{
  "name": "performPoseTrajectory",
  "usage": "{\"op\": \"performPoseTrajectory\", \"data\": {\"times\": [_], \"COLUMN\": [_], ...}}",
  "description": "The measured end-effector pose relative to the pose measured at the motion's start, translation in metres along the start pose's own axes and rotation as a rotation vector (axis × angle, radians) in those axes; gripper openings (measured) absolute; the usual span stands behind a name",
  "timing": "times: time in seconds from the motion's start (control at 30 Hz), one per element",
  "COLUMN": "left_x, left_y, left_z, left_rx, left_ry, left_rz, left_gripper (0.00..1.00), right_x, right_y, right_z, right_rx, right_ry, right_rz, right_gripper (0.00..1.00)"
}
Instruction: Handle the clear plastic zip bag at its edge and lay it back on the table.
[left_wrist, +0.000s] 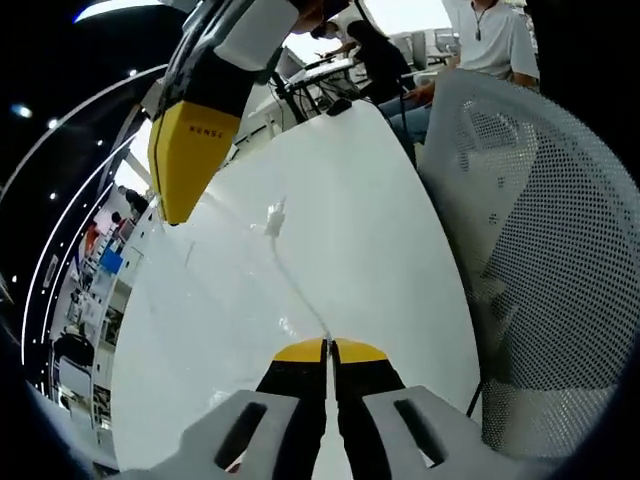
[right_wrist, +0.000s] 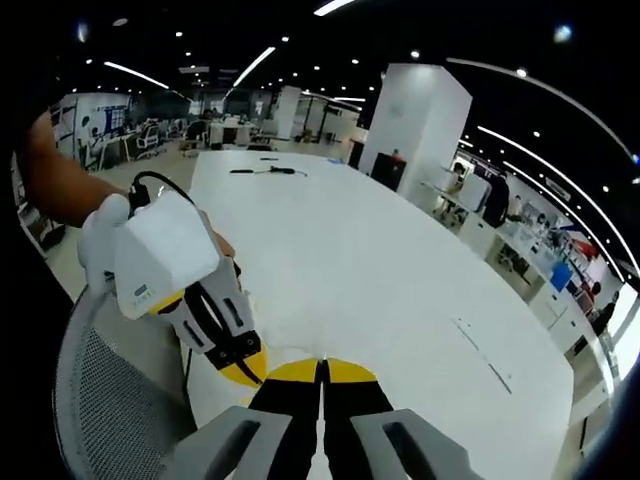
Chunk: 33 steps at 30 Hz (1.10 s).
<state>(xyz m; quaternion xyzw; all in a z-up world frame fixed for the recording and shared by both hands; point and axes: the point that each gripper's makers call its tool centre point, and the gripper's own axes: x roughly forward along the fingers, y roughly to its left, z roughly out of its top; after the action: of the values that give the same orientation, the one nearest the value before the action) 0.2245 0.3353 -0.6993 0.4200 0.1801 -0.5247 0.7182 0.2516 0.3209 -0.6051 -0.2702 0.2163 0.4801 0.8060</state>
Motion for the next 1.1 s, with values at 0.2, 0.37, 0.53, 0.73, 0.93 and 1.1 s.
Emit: {"op": "performPoseTrajectory", "data": {"times": [0.2,0.37,0.53,0.73,0.93,1.1], "left_x": [0.005,0.01,0.015,0.019,0.023,0.024], "left_y": [-0.001,-0.008,-0.013,-0.019,-0.023,-0.023], "left_z": [-0.013,-0.018,-0.021,-0.021,-0.024,-0.024], "left_rx": [-0.03,-0.059,-0.089,-0.094,-0.107,-0.12], "left_ry": [0.011,0.021,0.03,0.046,0.056,0.059], "left_rz": [-0.008,-0.031,-0.053,-0.076,-0.09,-0.093], "left_gripper": [0.0,0.0,0.0,0.0,0.0,0.0], "right_x": [0.013,0.021,0.028,0.035,0.036,0.028], "right_y": [-0.002,0.003,0.004,0.003,0.003,0.003], "right_z": [-0.011,-0.021,-0.031,-0.043,-0.047,-0.049], "right_rx": [0.028,0.039,0.059,0.068,0.08,0.097], "right_ry": [0.007,0.024,0.043,0.066,0.077,0.079], "right_rz": [-0.002,-0.001,-0.009,-0.032,-0.048,-0.055], "right_gripper": [0.0,0.0,0.0,0.0,0.03,0.08]}}
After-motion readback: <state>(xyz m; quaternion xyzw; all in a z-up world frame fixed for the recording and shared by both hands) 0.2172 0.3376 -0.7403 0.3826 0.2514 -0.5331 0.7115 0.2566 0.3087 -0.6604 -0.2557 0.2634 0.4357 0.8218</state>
